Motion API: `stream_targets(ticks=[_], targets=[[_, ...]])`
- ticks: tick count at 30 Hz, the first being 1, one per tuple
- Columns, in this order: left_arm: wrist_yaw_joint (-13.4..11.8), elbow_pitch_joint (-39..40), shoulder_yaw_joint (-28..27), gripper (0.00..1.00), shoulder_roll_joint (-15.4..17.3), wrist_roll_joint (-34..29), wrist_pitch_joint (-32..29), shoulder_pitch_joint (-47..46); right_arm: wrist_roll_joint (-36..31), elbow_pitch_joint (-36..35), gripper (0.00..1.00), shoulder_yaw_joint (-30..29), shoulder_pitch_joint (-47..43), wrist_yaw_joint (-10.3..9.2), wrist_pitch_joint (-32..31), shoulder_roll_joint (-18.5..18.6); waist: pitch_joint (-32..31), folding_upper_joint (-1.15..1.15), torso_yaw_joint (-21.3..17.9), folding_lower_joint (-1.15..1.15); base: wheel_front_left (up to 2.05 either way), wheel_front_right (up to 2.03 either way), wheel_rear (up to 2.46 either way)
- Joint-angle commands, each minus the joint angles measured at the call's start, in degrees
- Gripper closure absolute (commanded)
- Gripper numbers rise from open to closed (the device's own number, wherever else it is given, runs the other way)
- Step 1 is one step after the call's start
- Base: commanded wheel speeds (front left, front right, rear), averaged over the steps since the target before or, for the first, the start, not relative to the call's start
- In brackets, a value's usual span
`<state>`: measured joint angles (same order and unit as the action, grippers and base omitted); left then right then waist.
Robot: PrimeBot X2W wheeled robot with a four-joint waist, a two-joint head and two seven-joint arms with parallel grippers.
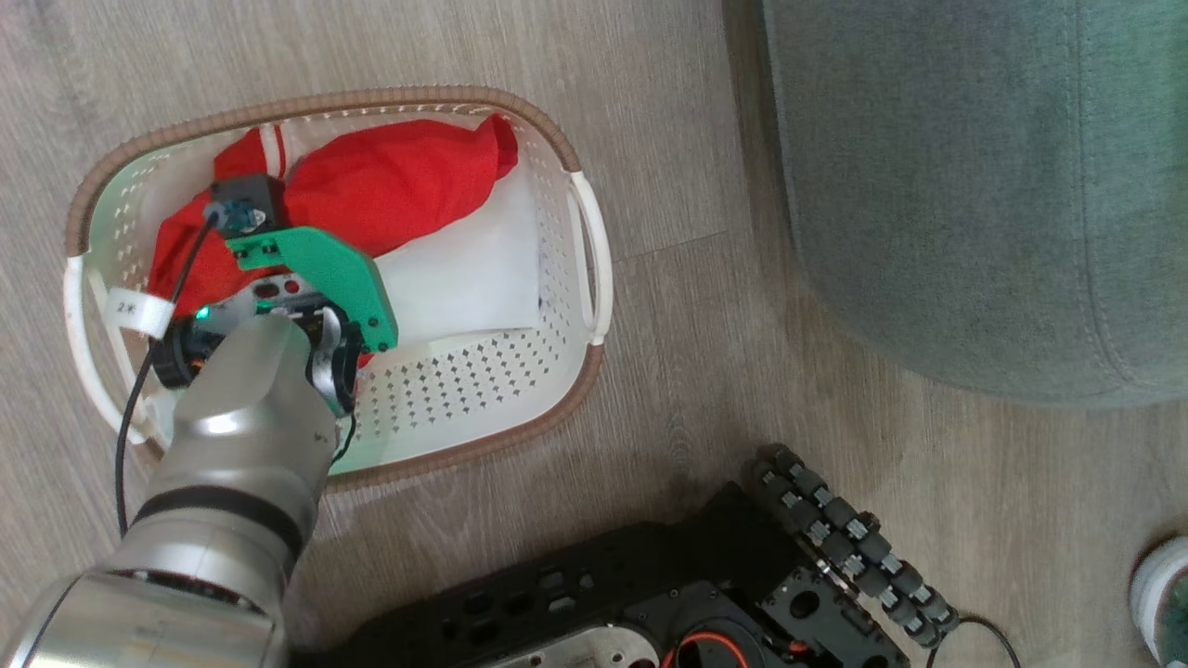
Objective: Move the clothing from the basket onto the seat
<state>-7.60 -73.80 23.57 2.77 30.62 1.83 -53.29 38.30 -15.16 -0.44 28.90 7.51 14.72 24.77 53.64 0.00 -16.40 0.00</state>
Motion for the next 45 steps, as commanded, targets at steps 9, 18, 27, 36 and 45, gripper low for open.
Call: stream_targets(ticks=[9, 18, 27, 36, 45], targets=[[0.0, -0.1, 0.0, 1.00, 0.7, 0.4, 4.9, 1.4, -0.7, -1.3, 0.00, 0.6, -1.5, -0.02, 0.3, 1.4, -1.3, 0.00, 0.6, 0.00, 0.00, 0.00, 0.00], [2.2, -0.1, 0.2, 1.00, 0.5, 1.7, 6.4, 4.7, -1.5, 0.0, 0.00, 1.8, -2.1, -0.02, 0.3, 1.4, -7.8, 0.00, 0.9, 0.00, 0.00, 0.00, 0.00], [6.4, 0.4, 3.7, 1.00, 0.1, 1.2, 10.9, 10.2, -2.6, 2.8, 0.00, 3.6, -5.5, -0.02, 0.3, 0.9, -20.7, 0.00, 3.2, 0.00, 0.00, 0.00, 0.00], [9.2, 4.9, 6.6, 1.00, 0.1, 3.4, 12.9, 15.6, -4.4, 5.9, 0.00, 5.6, -9.5, -0.02, 0.3, -0.7, -32.6, 0.00, 5.6, 0.00, 0.00, 0.00, 0.00], [9.2, 16.2, 5.4, 1.00, 2.0, 0.3, 13.2, 20.2, -6.8, 8.6, 0.00, 6.7, -14.4, -0.02, 0.3, -2.8, -43.2, 0.00, 8.5, 0.00, 0.00, 0.00, 0.00]])
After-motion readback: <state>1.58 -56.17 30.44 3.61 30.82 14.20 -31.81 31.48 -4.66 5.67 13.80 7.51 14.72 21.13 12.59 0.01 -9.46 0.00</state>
